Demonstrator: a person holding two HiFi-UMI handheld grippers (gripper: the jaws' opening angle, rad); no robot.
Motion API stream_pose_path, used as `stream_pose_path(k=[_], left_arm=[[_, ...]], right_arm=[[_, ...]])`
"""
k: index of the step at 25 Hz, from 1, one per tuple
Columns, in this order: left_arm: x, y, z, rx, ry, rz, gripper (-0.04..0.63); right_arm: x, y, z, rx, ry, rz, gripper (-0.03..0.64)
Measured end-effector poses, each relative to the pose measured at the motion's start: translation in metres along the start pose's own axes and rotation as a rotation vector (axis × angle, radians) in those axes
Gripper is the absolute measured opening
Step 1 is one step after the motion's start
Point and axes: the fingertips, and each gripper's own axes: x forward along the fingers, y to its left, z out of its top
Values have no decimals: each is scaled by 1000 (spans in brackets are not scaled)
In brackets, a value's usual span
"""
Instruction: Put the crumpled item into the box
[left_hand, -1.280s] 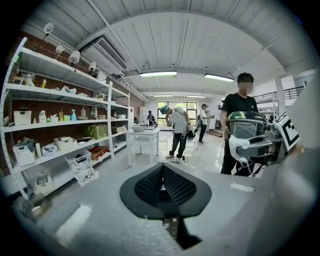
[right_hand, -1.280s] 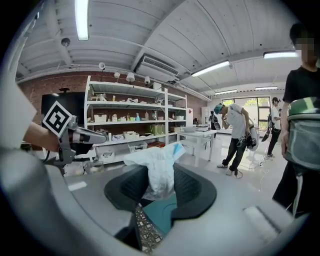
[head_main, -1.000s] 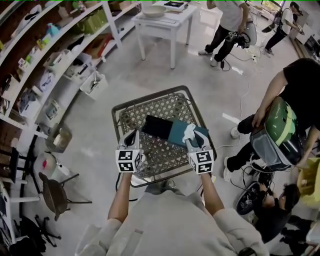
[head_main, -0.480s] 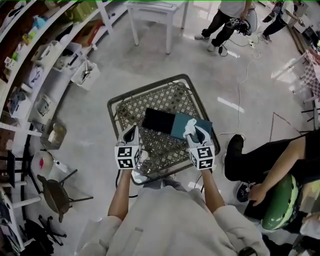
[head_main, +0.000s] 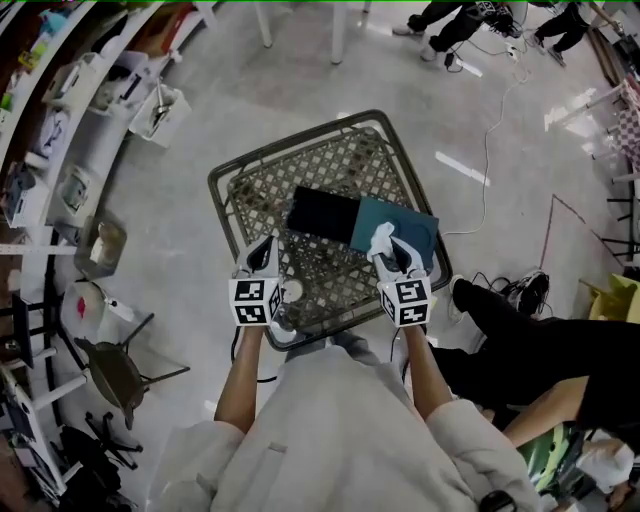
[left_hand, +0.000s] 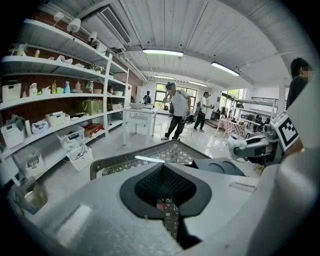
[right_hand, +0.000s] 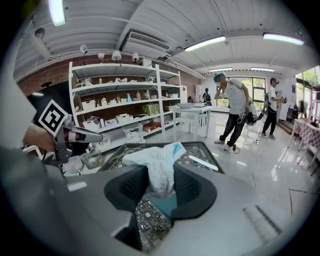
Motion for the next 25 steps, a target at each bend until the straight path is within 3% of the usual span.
stream_pose_path(k=[13,25], left_arm=[[16,11,-47,-38,76,-6,6],[20,26,-50,-41,92,1,6]], right_arm=[[28,19,-52,12,111,38,140],[75,47,-33,-157,149,132,140]])
